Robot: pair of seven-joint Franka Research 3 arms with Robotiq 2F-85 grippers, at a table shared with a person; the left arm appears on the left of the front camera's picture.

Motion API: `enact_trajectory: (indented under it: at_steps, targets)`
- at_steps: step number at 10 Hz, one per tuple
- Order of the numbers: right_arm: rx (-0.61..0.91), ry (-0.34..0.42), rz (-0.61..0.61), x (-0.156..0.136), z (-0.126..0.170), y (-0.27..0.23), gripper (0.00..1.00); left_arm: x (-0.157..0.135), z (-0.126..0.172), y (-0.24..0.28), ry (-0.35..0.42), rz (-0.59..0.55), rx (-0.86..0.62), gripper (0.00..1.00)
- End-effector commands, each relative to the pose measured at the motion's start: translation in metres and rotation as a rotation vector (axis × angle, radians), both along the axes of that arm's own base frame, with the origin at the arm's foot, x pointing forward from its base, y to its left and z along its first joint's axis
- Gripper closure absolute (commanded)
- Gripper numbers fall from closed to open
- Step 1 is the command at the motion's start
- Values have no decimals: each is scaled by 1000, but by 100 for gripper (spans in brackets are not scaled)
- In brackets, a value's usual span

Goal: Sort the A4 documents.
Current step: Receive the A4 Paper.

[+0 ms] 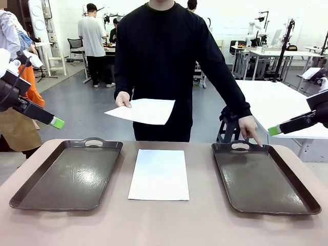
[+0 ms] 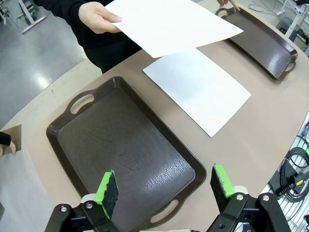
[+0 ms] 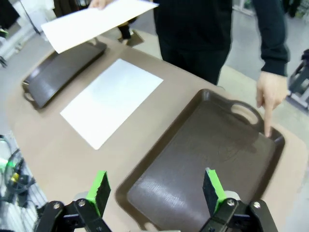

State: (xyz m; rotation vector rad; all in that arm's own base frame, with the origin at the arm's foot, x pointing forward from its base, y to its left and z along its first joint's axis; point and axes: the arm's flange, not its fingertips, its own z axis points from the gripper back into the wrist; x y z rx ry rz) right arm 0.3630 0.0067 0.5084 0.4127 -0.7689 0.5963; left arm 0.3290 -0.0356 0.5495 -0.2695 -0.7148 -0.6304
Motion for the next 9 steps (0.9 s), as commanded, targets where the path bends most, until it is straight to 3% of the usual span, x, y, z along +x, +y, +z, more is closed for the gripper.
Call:
enact_trajectory:
  at_steps: [1, 6, 9]
  targets:
    - [143, 168, -23, 19, -18, 25, 0, 0, 0, 1, -3, -20, -7, 0]
    - [392, 470, -116, 71, -51, 84, 0, 0, 0, 1, -3, -20, -7, 0]
    - [594, 632, -99, 107, -83, 117, 0, 0, 0, 1, -3, -20, -7, 0]
